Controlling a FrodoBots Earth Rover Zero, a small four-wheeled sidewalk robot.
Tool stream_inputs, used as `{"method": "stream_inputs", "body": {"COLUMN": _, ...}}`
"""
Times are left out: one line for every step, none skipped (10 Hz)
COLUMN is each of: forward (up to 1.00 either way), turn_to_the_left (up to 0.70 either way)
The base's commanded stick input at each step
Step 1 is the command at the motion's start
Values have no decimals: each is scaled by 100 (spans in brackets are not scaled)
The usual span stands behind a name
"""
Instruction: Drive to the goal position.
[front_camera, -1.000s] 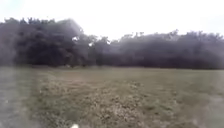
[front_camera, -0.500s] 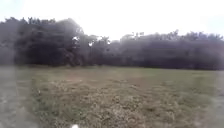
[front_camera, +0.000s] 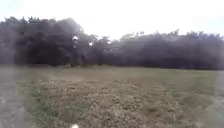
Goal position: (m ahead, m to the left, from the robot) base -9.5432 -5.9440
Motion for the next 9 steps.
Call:
{"method": "stream_inputs", "body": {"forward": 100, "turn_to_the_left": -40}}
{"method": "stream_inputs", "body": {"forward": 100, "turn_to_the_left": -40}}
{"method": "stream_inputs", "body": {"forward": 100, "turn_to_the_left": -40}}
{"method": "stream_inputs", "body": {"forward": 100, "turn_to_the_left": -40}}
{"method": "stream_inputs", "body": {"forward": 100, "turn_to_the_left": -40}}
{"method": "stream_inputs", "body": {"forward": 100, "turn_to_the_left": -40}}
{"method": "stream_inputs", "body": {"forward": 100, "turn_to_the_left": -40}}
{"method": "stream_inputs", "body": {"forward": 100, "turn_to_the_left": -40}}
{"method": "stream_inputs", "body": {"forward": 100, "turn_to_the_left": -40}}
